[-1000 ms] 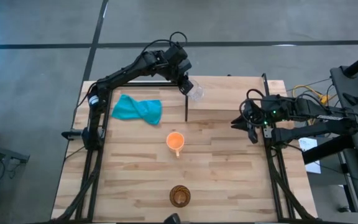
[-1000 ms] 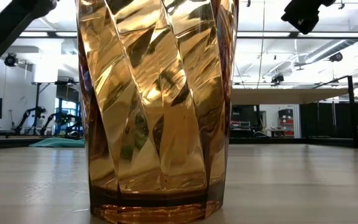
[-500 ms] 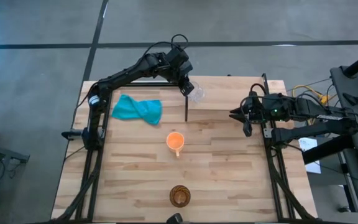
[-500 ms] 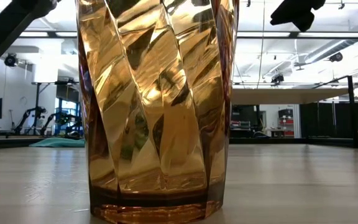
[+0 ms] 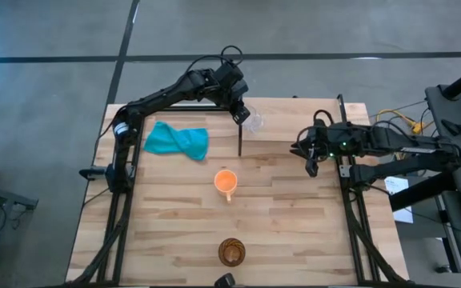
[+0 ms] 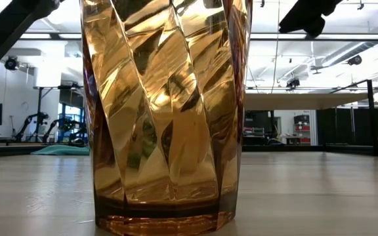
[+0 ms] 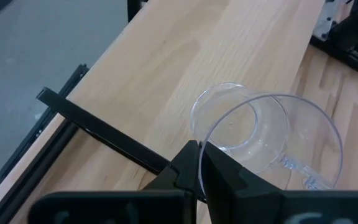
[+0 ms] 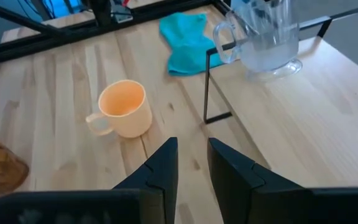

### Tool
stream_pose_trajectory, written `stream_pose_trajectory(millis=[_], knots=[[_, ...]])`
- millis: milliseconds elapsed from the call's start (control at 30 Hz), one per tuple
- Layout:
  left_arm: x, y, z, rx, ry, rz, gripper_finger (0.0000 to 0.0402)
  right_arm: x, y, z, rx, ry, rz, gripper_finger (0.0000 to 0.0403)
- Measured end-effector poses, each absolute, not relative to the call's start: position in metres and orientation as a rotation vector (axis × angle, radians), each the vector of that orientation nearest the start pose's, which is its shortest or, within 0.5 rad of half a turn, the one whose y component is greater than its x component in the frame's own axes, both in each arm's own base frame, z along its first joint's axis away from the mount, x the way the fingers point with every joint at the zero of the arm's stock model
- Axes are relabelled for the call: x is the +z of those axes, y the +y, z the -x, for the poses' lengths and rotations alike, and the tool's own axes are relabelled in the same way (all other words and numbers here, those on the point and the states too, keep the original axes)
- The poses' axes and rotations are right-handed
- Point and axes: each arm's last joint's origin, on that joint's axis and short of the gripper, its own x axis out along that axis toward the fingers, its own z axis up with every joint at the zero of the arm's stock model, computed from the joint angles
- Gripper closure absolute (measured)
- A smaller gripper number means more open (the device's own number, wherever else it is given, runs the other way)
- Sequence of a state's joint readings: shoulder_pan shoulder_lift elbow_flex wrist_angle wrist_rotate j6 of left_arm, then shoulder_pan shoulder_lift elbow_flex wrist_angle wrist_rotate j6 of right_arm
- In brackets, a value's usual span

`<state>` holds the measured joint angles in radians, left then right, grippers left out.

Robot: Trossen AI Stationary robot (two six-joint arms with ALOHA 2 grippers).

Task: Stack small to large cups/mugs on shelf
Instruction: Put the transparent mug on the shelf

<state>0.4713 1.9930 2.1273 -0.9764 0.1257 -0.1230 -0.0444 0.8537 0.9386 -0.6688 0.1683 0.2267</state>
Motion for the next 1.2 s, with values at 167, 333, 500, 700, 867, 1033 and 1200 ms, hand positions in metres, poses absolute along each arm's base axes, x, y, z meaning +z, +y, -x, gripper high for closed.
stream_pose_trajectory(millis=[167,333,500,700,867,1033,1200], knots=[[0.364,0.191,-0.382,0.375,0.793,0.365,0.0402,0.327,-0.016,-0.171,-0.379,0.562,-0.144,0.0321],[0.363,0.191,-0.382,0.375,0.797,0.366,0.0401,0.325,-0.020,-0.180,-0.494,0.552,-0.059,0.0321],[0.363,0.191,-0.382,0.375,0.795,0.366,0.0402,0.320,-0.021,-0.197,-0.470,0.573,0.030,0.0321],[0.363,0.191,-0.382,0.375,0.796,0.366,0.0402,0.305,-0.029,-0.216,-0.499,0.641,0.040,0.0323],[0.363,0.190,-0.383,0.374,0.796,0.366,0.0402,0.299,-0.037,-0.235,-0.521,0.603,0.036,0.0335],[0.363,0.190,-0.382,0.374,0.796,0.366,0.0402,0.291,-0.046,-0.249,-0.539,0.607,0.062,0.0344],[0.363,0.191,-0.382,0.374,0.797,0.367,0.0402,0.279,-0.054,-0.255,-0.564,0.658,0.060,0.0344]])
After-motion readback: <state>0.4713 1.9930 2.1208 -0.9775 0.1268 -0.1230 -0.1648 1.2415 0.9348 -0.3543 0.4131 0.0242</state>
